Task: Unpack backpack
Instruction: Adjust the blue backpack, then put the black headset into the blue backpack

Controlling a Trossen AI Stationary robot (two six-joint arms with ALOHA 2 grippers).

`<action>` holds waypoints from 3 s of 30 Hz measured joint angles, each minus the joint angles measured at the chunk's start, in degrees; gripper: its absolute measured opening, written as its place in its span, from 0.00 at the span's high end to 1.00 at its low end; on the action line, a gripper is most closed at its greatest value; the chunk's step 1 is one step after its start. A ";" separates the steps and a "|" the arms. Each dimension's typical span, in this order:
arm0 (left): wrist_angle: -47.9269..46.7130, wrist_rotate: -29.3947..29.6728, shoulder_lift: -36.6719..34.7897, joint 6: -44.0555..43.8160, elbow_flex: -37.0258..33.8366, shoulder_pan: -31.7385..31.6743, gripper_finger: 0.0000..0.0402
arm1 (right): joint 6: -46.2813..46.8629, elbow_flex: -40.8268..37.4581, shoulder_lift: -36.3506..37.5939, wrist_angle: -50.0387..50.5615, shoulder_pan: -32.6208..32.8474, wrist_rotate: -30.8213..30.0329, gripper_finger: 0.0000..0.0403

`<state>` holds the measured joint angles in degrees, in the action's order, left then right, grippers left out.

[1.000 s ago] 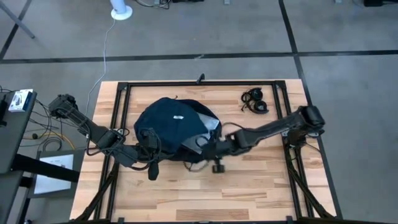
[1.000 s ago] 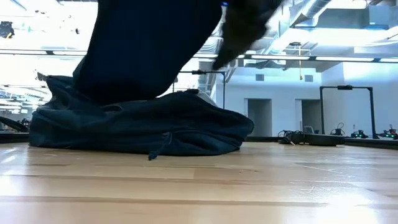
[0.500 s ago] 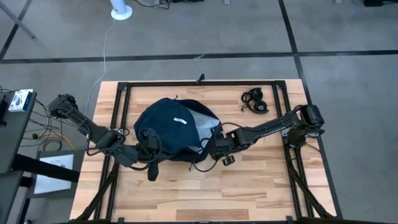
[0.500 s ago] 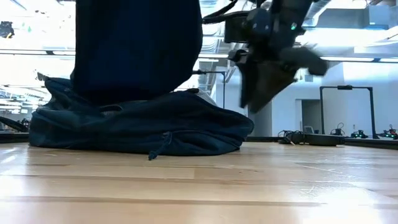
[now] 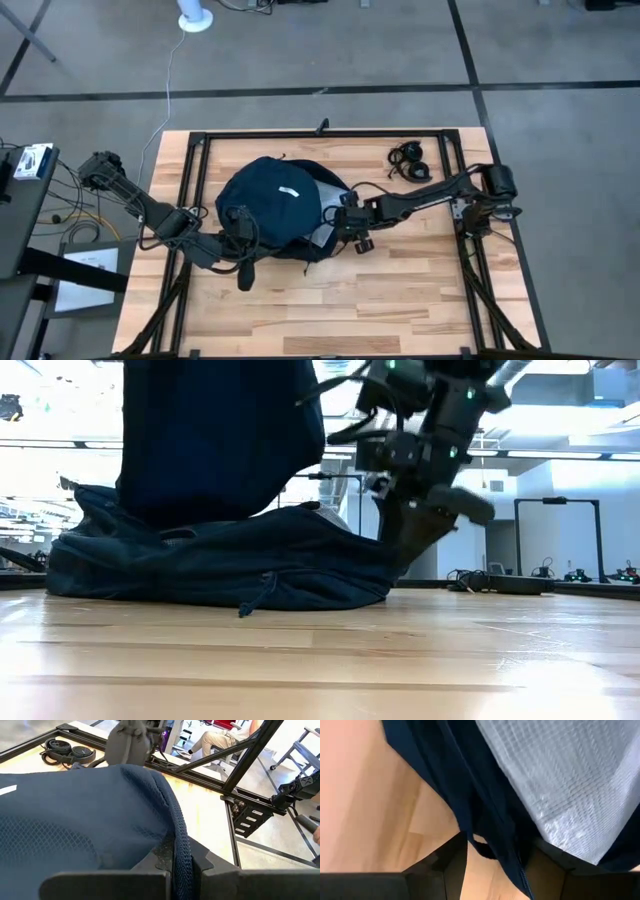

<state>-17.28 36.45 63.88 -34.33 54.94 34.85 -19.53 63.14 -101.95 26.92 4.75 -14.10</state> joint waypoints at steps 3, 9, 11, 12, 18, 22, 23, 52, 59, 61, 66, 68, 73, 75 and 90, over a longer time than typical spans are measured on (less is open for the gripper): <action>-0.02 0.00 0.00 0.00 -0.02 -0.01 1.00 | 1.39 -1.18 -0.27 -2.01 -0.61 -0.56 0.64; -0.40 0.09 0.00 0.02 0.00 -0.04 1.00 | 9.10 -0.82 -0.11 0.79 0.67 -0.54 0.93; -0.74 0.07 0.00 0.22 -0.02 -0.04 1.00 | 10.40 0.22 -0.01 3.28 3.00 0.22 0.97; -1.31 0.08 0.00 0.24 -0.01 -0.04 1.00 | 11.29 1.03 0.01 4.87 4.50 0.43 0.98; -4.44 1.35 0.00 -0.67 0.00 -0.06 1.00 | 15.60 8.86 0.02 16.66 14.05 0.77 1.00; -5.11 4.72 0.00 -0.08 0.00 -0.42 1.00 | 18.24 18.93 0.02 27.76 18.96 -1.20 1.00; -5.36 6.01 -0.03 0.14 0.00 -0.64 1.00 | 18.74 21.72 0.02 30.25 19.93 -2.57 1.00; -10.27 11.10 -3.52 6.58 7.25 -7.54 1.00 | 32.98 42.38 0.02 49.13 27.86 -12.83 1.00; -12.62 10.96 -3.56 4.21 7.19 -7.49 1.00 | 44.09 40.19 -0.04 48.94 31.92 -8.09 0.97; -12.68 10.79 -3.56 3.79 7.19 -7.08 1.00 | 48.02 40.19 0.21 49.39 32.49 -7.85 0.93; -12.74 10.32 -3.56 3.24 7.19 -6.00 1.00 | 58.69 40.21 0.78 51.32 33.29 -4.92 0.77; -12.73 10.35 -3.32 2.54 7.19 -5.98 1.00 | 62.34 40.21 0.78 52.75 33.27 -3.57 0.70; -13.35 10.22 -1.37 -0.50 7.07 -5.84 1.00 | 70.43 40.21 0.80 61.97 31.74 -6.52 0.56; -14.66 9.82 -1.04 -0.47 7.08 -5.22 1.00 | 74.12 39.14 1.24 63.11 30.10 -8.45 0.53; -20.58 7.23 -1.67 0.51 6.88 0.87 1.00 | 65.94 14.74 14.68 49.14 -8.56 0.91 0.54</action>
<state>-37.86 43.68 62.21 -33.82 61.82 35.72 46.41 77.88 -87.26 76.06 -3.80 -13.19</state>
